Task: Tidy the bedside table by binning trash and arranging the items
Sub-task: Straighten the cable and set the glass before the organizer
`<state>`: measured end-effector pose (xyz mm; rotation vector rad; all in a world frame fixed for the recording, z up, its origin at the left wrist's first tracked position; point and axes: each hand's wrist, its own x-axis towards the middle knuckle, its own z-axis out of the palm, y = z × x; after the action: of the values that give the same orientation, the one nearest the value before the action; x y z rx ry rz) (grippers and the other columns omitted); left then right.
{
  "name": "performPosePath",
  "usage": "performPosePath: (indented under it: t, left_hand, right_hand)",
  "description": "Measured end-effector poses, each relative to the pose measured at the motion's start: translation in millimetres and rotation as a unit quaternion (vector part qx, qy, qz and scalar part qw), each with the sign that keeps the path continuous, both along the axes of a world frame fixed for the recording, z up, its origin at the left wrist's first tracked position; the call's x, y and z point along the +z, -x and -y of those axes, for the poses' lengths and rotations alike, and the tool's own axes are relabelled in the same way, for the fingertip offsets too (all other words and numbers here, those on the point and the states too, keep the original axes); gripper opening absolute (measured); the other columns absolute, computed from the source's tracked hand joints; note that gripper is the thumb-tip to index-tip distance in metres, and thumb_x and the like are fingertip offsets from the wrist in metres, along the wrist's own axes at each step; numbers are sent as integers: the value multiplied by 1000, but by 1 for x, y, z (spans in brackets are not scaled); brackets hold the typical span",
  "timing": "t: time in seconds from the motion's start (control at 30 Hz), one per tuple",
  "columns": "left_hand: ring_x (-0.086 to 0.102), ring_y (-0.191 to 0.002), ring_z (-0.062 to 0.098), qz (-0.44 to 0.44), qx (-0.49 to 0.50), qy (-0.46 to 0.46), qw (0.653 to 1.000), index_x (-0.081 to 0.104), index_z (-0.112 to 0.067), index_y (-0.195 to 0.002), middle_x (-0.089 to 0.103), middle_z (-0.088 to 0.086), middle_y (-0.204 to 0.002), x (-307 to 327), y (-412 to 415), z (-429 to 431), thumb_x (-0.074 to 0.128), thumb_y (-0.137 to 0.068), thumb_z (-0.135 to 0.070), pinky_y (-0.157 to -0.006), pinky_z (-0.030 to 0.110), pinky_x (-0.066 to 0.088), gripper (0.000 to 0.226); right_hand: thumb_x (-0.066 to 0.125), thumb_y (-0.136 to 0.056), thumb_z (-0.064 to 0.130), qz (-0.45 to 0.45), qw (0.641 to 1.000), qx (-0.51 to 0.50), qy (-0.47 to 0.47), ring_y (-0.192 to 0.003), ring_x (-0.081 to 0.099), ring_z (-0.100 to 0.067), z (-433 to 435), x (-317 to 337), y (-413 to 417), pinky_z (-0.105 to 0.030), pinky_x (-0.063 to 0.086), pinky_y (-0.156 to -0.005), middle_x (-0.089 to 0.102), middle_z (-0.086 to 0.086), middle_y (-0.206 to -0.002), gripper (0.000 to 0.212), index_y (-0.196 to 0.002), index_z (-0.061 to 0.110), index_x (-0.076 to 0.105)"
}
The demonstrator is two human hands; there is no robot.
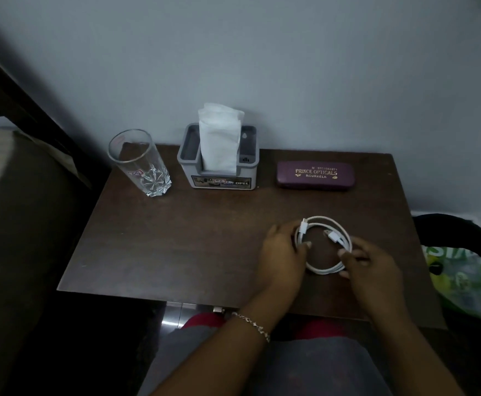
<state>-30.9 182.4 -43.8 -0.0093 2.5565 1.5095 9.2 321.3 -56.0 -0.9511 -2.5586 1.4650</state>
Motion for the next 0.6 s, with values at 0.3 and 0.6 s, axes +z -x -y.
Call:
performPosePath:
  t: [0.3, 0.6]
  left_hand:
    - [55, -100, 24, -26, -41, 92, 995, 48, -18, -135, 48, 10, -117, -8, 16, 8, 50, -93, -17, -92, 33, 45, 41]
    - [60, -103, 23, -43, 206, -107, 972, 56, -28, -117, 62, 9, -116, -4, 17, 138, 58, -89, -12, -94, 51, 48, 32]
  right_hand:
    - [66, -84, 17, -33, 999, -31, 15, -86, 65, -34, 24, 4, 9, -44, 56, -79, 58, -14, -99, 34, -117, 11, 62]
    - [63, -85, 9, -152, 986, 40, -51, -97, 60, -23, 79, 45, 7, -35, 46, -89, 60, -8, -108, 26, -111, 9, 62]
